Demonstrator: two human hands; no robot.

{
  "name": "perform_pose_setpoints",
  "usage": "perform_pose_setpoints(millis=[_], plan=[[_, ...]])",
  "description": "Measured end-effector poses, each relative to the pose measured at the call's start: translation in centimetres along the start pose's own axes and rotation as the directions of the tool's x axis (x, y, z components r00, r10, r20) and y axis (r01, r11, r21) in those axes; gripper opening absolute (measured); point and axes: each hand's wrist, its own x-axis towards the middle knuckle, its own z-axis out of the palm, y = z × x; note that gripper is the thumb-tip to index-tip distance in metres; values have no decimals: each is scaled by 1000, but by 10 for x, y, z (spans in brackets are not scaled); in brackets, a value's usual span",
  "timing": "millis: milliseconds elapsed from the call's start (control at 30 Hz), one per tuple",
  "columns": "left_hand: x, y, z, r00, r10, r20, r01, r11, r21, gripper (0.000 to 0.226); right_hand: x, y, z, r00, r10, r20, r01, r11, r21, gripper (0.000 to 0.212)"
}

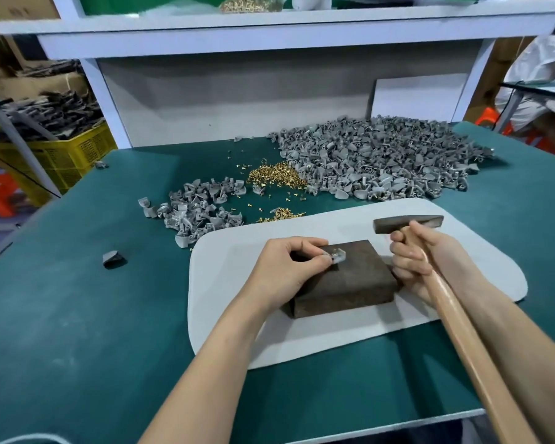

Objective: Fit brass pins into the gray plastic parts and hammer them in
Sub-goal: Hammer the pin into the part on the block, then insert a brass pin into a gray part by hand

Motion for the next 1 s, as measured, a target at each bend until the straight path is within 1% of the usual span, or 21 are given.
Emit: perform_pose_setpoints(millis=[67,233,433,633,767,900,967,1000], plan=[[1,0,0,1000,0,-9,0,1000,4,22,1,1,-3,1000,-15,-3,15,999,49,37],[1,0,1,1000,5,-20,-5,1000,-1,23,2,5,-1,998,-58,-11,57,997,-46,38],[1,0,1,1000,3,-23,-3,1000,0,21,2,5,-1,998,-66,-14,65,996,-61,38],[-2,2,1,1000,22,21,-22,1000,-2,11,2,5,-2,998,-58,-10,57,996,-61,39],[-3,3,0,998,41,44,-41,999,4,16,4,5,-2,998,-55,-12,54,997,-61,39],[-5,3,-2,997,49,55,-51,998,40,17,7,7,-3,999,-30,-37,27,996,-80,38],[-6,4,-1,998,45,43,-47,998,51,16,14,4,-3,999,19,-48,-27,986,-167,37],[-6,5,-1,999,40,33,-42,998,57,17,20,0,-4,997,72,-39,-79,972,-220,37]])
